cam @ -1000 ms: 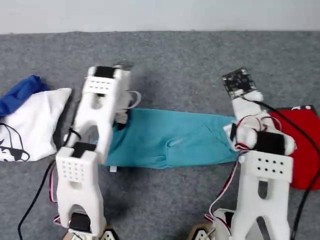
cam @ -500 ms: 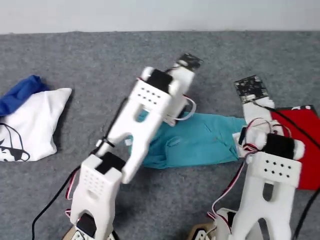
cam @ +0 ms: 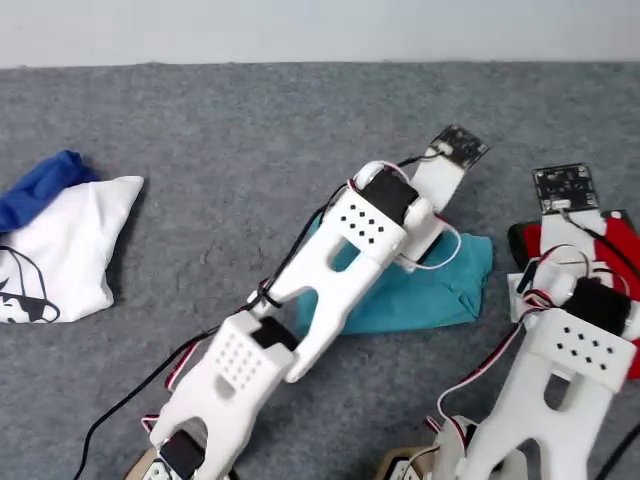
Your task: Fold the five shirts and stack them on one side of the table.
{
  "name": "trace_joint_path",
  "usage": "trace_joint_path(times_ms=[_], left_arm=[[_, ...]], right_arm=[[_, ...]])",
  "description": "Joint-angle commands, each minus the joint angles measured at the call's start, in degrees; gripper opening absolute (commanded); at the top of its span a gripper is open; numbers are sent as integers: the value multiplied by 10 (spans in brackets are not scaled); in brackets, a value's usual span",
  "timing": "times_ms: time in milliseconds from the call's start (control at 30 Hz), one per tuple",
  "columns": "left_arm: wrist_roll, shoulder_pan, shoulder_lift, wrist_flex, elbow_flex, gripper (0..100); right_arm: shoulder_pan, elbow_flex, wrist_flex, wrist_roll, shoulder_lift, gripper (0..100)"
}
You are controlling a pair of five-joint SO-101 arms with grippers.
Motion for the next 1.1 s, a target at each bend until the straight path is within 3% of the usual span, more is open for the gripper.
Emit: trace_joint_path(times_ms=[0, 367, 700, 1067], left_arm=[[11, 8, 45, 10, -116, 12], [47, 80, 142, 6, -251, 12], [45, 82, 167, -62, -251, 14], [43, 88, 234, -142, -292, 16]], right_arm=[[7, -9, 0, -3, -14, 169], [74, -9, -29, -3, -14, 169], [123, -34, -29, -5, -14, 169], [122, -34, -25, -6, -14, 169]])
